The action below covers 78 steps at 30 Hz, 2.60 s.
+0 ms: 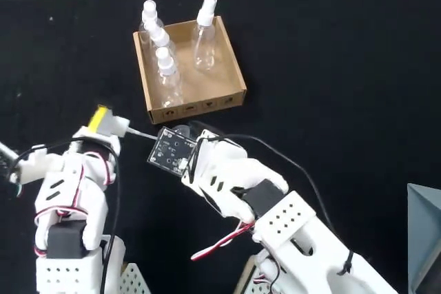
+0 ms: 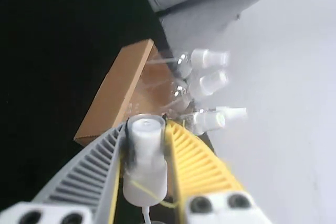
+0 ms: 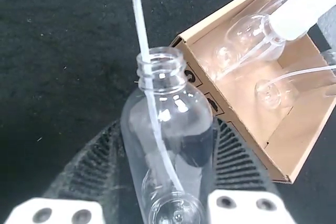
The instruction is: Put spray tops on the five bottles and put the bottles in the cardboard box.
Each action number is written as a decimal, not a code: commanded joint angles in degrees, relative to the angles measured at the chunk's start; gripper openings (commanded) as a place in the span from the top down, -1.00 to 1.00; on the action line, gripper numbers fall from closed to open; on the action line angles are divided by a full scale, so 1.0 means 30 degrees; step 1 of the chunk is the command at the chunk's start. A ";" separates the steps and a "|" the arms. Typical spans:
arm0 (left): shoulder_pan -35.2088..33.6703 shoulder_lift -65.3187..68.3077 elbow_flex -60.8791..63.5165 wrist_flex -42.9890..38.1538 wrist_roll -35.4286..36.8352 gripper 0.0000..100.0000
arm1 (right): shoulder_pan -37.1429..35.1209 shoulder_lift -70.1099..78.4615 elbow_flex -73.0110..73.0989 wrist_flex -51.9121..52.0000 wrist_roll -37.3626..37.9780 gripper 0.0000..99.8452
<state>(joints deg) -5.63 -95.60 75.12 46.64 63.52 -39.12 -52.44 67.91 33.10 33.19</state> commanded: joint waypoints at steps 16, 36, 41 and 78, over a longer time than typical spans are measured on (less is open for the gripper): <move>0.2007 -0.0059 0.0073 -0.0440 -0.1817 0.94 | -0.0469 -0.1011 0.0337 -0.0059 -0.0088 0.73; 0.3971 -0.0059 0.0103 -0.0264 -0.5421 0.94 | 0.0059 -0.1099 0.0366 0.0000 -0.0059 0.73; 0.3971 -0.0059 0.0103 -0.0264 -0.5451 0.94 | 0.0059 -0.1099 0.0366 0.0000 -0.0059 0.73; 0.5172 -0.0088 -0.0337 0.1172 -0.5568 0.60 | 0.0674 -0.1099 0.1187 -0.1758 -0.0088 0.73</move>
<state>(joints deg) 8.88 -95.16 75.91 49.71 47.34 -39.03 -52.44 71.69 30.29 33.10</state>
